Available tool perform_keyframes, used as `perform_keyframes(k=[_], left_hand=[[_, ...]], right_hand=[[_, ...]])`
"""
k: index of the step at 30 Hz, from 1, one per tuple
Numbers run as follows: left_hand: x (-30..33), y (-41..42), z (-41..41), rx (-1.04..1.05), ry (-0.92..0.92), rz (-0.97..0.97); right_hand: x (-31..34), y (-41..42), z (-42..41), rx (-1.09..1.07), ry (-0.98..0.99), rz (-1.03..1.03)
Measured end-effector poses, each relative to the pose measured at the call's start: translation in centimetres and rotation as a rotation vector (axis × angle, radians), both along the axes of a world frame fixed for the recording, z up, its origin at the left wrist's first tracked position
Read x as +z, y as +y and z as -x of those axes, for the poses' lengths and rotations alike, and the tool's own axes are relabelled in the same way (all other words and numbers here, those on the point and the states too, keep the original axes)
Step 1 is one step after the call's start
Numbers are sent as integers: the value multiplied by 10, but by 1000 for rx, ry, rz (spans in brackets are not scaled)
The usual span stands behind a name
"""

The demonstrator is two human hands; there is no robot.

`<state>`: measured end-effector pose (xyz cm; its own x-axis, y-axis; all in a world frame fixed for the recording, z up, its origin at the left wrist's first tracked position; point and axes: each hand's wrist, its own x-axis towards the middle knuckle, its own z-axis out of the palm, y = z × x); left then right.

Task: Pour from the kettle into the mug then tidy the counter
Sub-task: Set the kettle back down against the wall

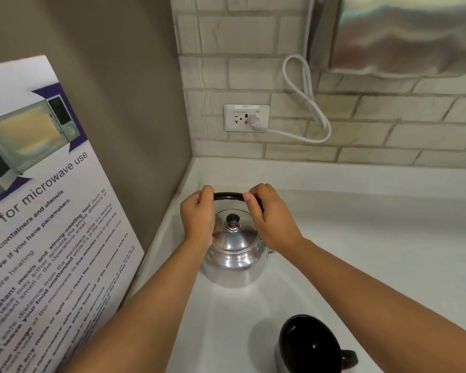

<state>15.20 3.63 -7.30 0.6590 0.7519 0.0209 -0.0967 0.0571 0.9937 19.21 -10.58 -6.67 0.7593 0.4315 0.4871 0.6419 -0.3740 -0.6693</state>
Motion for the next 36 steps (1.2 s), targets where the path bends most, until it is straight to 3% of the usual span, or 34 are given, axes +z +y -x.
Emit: perform_keyframes(k=[4, 8, 12, 19, 27, 30, 36], left_hand=[[-10, 3, -6, 51, 8, -166], [-11, 14, -15, 117, 236, -487], [-9, 28, -26, 70, 427, -711], [-15, 44, -48, -132, 768, -839], [-3, 40, -49, -202, 953, -847], [11, 34, -38, -121, 886, -942], [40, 4, 20, 67, 408, -942]], right_hand=[[-6, 4, -8, -9, -13, 38], [-5, 6, -24, -46, 0, 140], [-5, 9, -42, -79, 152, 313], [-18, 16, -54, -77, 297, 461], [-8, 16, -52, 1, 275, 667], [1, 7, -48, -94, 294, 493], [37, -47, -8, -113, 90, 125]])
